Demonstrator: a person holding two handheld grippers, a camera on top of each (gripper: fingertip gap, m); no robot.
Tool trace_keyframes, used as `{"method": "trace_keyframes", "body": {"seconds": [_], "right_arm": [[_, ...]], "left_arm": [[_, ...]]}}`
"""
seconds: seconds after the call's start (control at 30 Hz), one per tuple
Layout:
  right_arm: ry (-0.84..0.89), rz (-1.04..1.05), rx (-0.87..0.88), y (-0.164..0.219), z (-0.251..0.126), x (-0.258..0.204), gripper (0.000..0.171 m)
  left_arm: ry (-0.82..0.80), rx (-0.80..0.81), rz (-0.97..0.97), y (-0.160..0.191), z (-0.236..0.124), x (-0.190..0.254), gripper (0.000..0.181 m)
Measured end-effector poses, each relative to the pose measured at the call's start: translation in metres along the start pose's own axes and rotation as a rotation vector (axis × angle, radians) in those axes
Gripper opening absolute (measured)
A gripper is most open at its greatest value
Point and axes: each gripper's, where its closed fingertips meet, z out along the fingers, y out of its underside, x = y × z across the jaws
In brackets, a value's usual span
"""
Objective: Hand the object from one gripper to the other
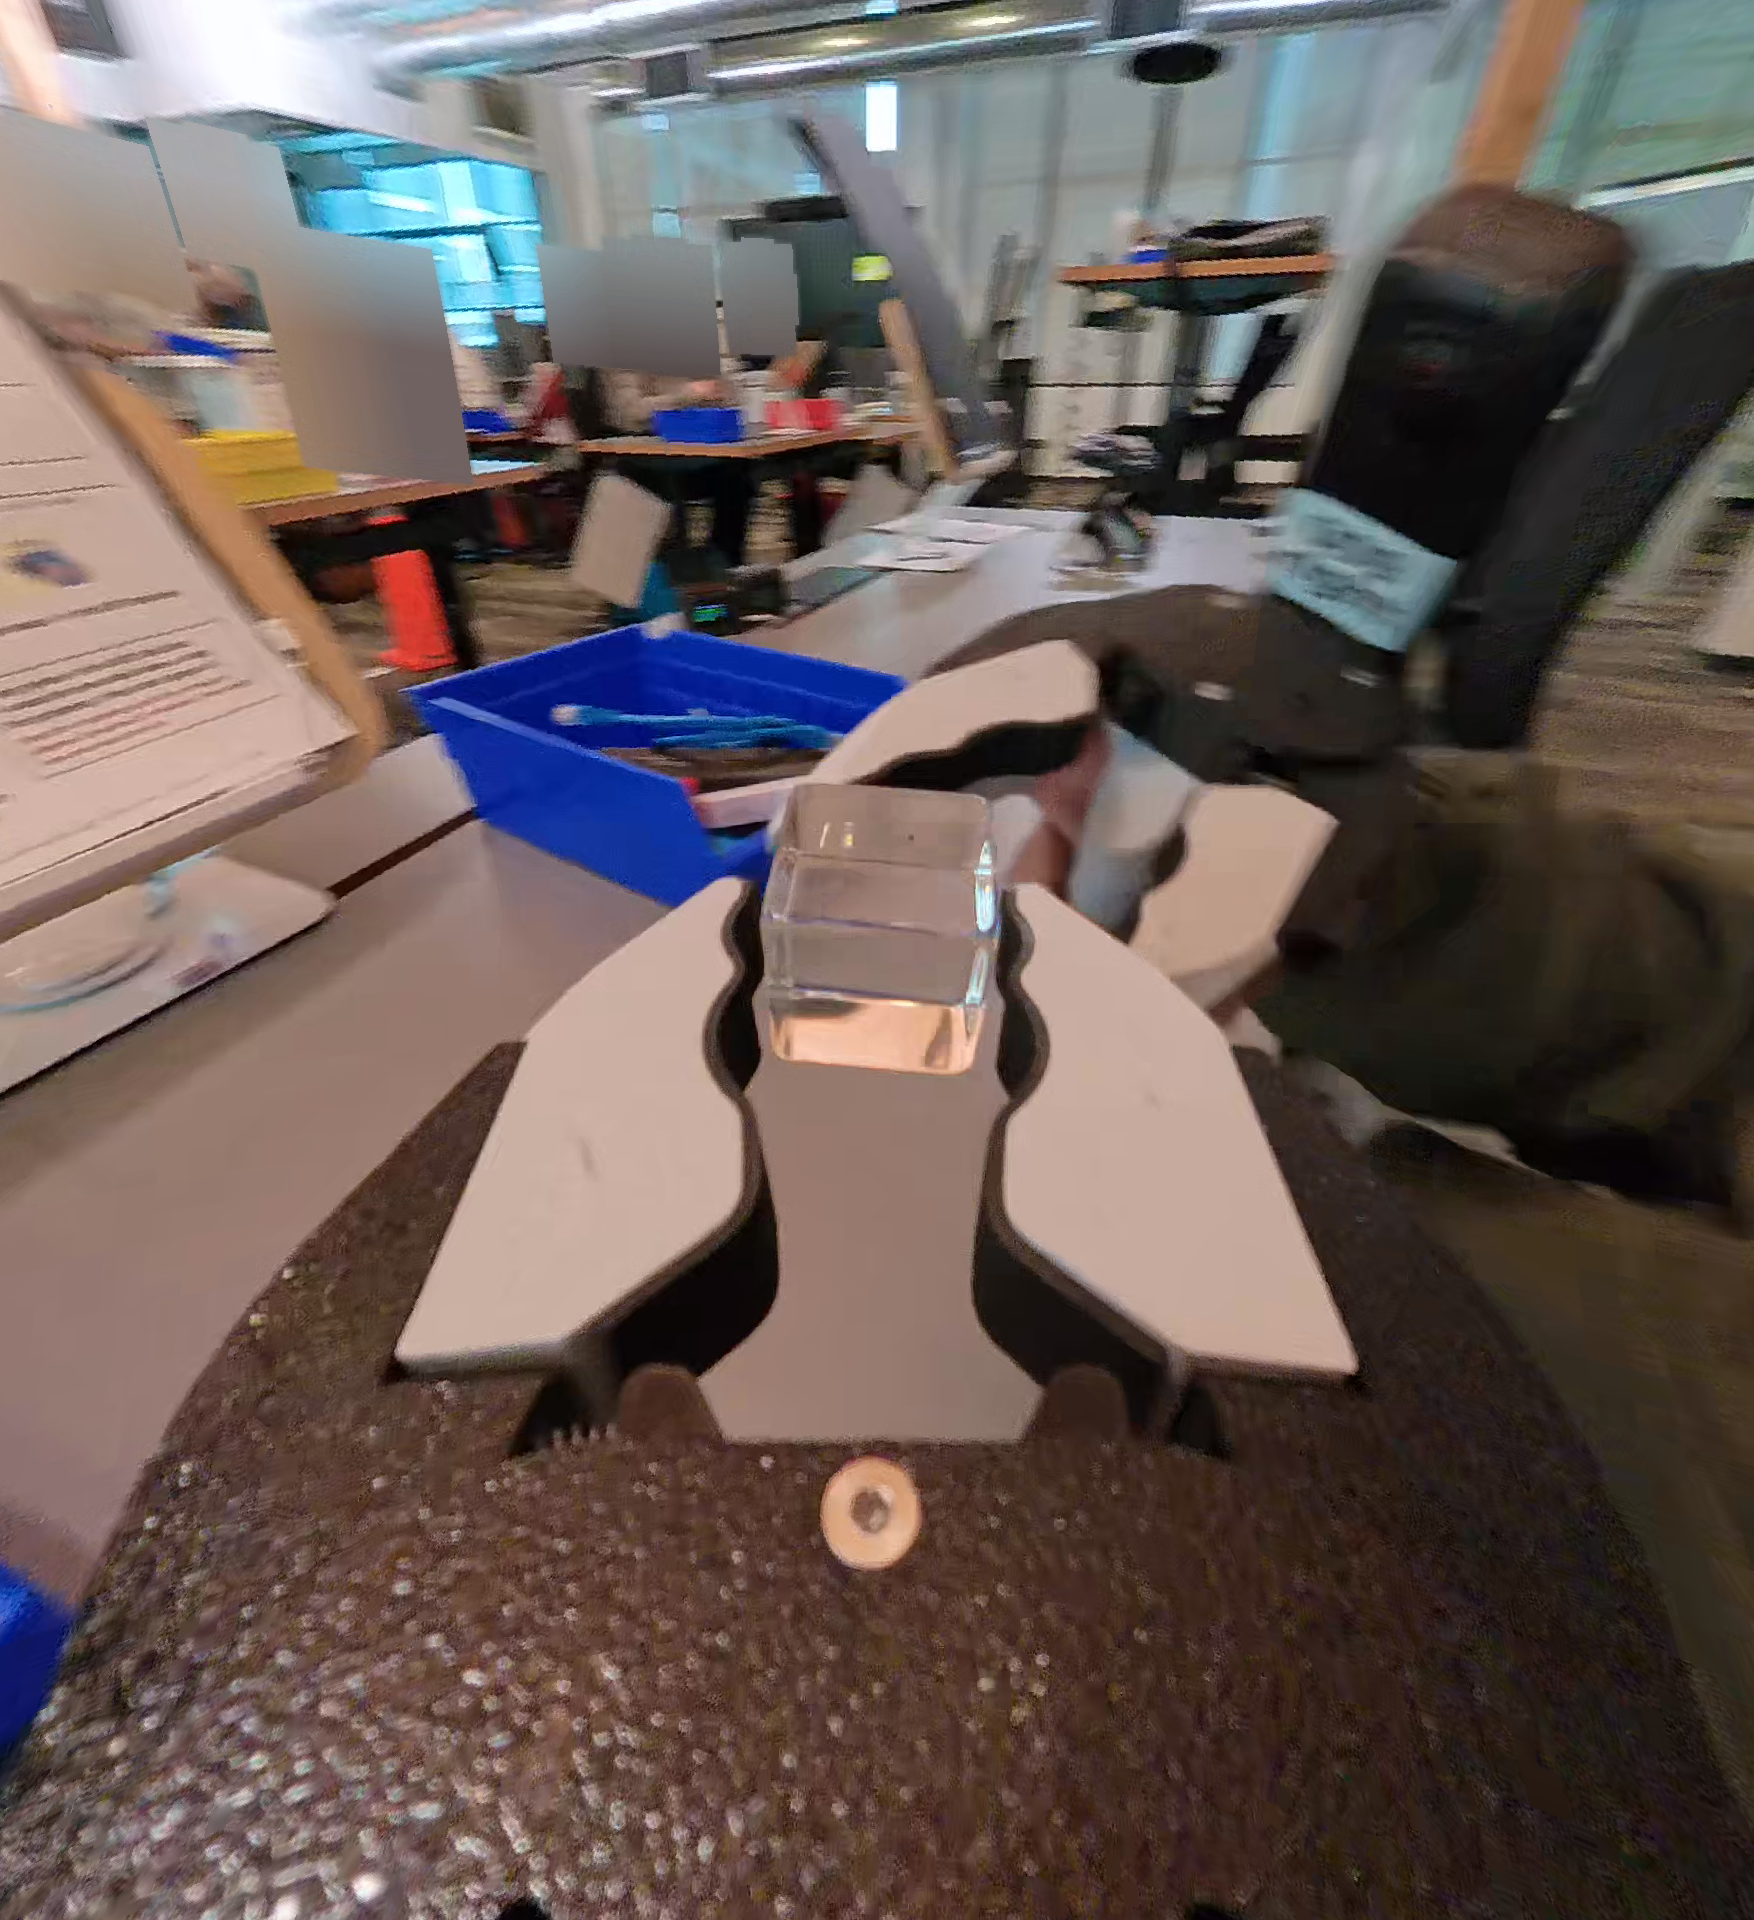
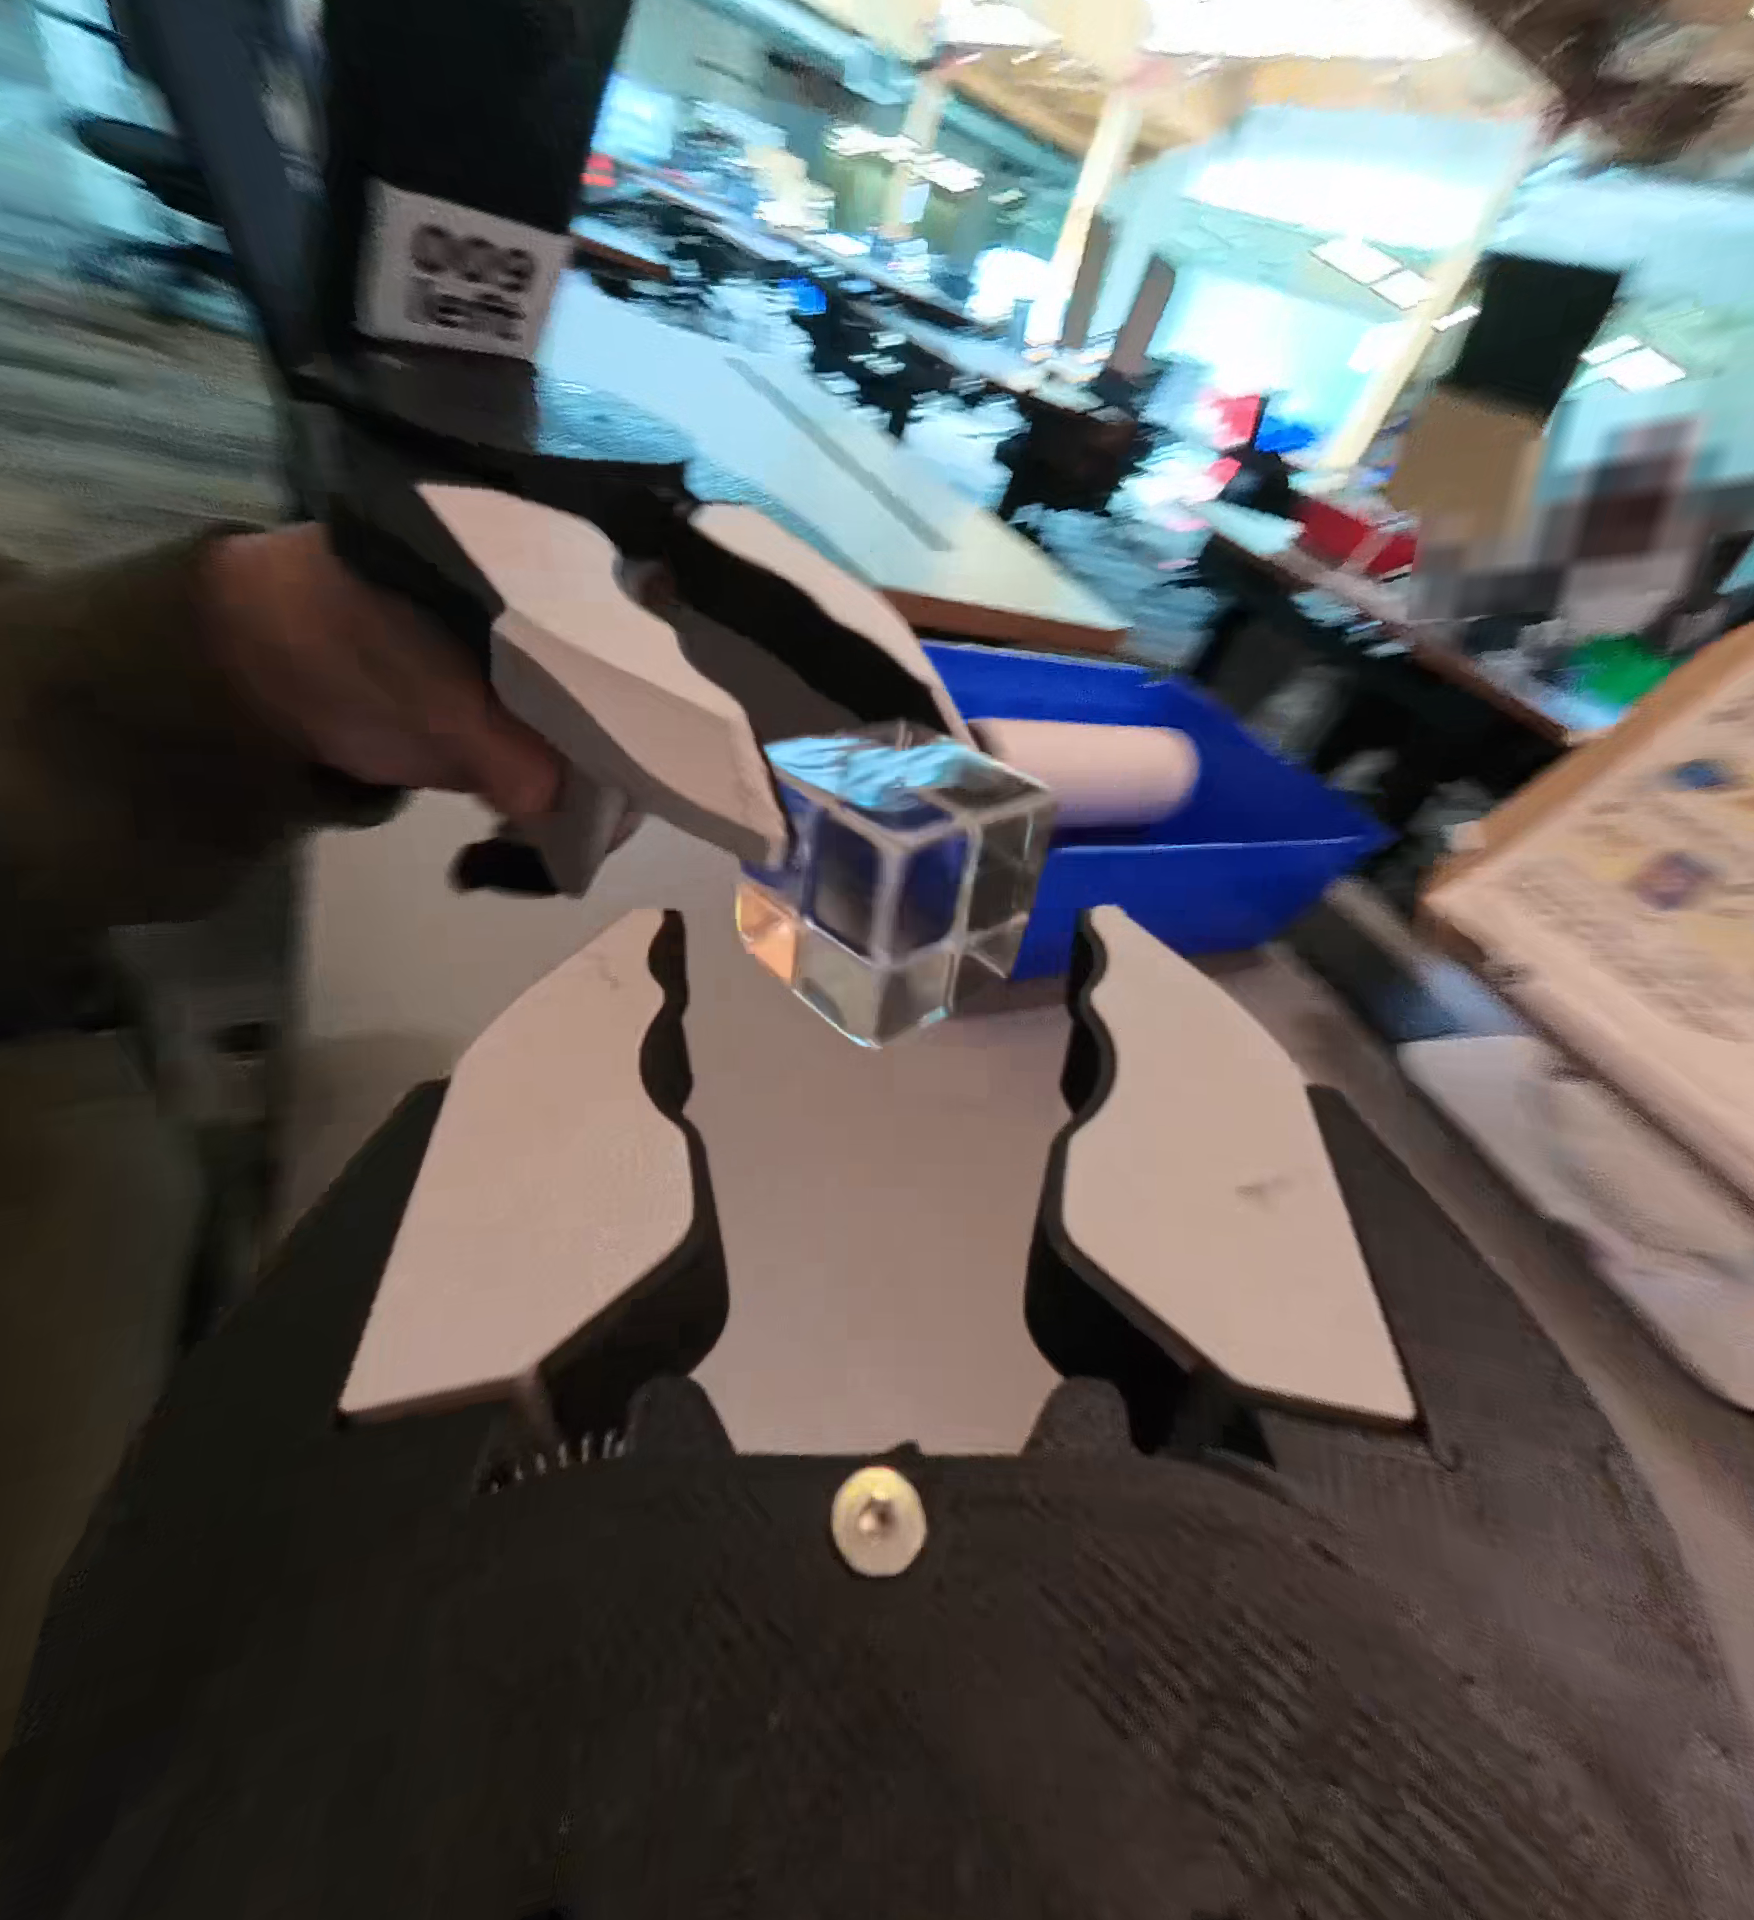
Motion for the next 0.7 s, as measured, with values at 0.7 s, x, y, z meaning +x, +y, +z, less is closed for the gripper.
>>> {"method": "trace_keyframes", "body": {"seconds": [0.7], "right_arm": [[-0.131, 0.389, 0.276, -0.013, 0.002, 0.002, 0.045]], "left_arm": [[0.11, 0.277, -0.199, -0.02, -0.014, -0.006, 0.05]]}}
